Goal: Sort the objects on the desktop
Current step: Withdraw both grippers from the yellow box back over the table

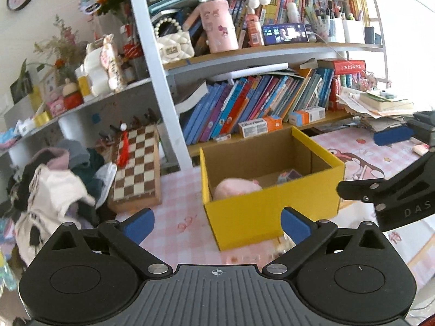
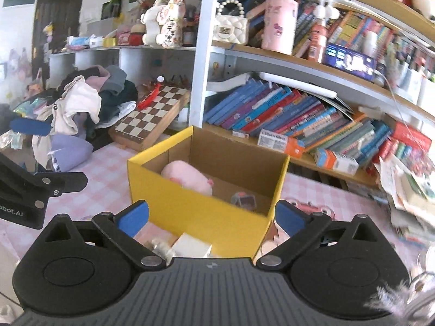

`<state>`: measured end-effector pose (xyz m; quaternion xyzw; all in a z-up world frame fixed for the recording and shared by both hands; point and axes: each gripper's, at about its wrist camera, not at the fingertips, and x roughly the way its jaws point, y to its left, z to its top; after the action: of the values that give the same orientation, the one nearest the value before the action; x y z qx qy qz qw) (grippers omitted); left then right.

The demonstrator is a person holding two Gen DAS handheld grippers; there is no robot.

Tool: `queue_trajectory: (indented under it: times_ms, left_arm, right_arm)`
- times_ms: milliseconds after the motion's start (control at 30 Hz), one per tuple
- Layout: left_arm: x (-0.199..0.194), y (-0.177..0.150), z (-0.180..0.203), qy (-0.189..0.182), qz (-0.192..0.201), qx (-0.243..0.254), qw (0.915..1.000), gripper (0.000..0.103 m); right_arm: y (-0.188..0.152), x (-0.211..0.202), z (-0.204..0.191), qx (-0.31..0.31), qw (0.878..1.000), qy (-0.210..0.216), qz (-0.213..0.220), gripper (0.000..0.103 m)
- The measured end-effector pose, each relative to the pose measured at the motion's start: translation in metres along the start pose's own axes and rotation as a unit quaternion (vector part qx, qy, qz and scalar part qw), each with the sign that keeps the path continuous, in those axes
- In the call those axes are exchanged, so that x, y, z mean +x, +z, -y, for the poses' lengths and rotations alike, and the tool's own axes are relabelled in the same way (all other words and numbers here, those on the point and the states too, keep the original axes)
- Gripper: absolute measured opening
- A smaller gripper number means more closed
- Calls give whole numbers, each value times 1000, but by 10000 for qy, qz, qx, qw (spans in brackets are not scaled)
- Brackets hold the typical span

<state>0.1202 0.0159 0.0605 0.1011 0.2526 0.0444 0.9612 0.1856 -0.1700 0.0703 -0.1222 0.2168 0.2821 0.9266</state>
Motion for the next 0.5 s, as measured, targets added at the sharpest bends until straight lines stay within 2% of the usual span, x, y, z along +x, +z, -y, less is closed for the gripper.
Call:
queue_trajectory:
  times_ms: [500]
  left_arm:
    - [-35, -59, 4, -162, -533, -72, 9984, 101]
  right_arm:
    - [-79, -42, -32, 558, 9944, -494, -744, 100]
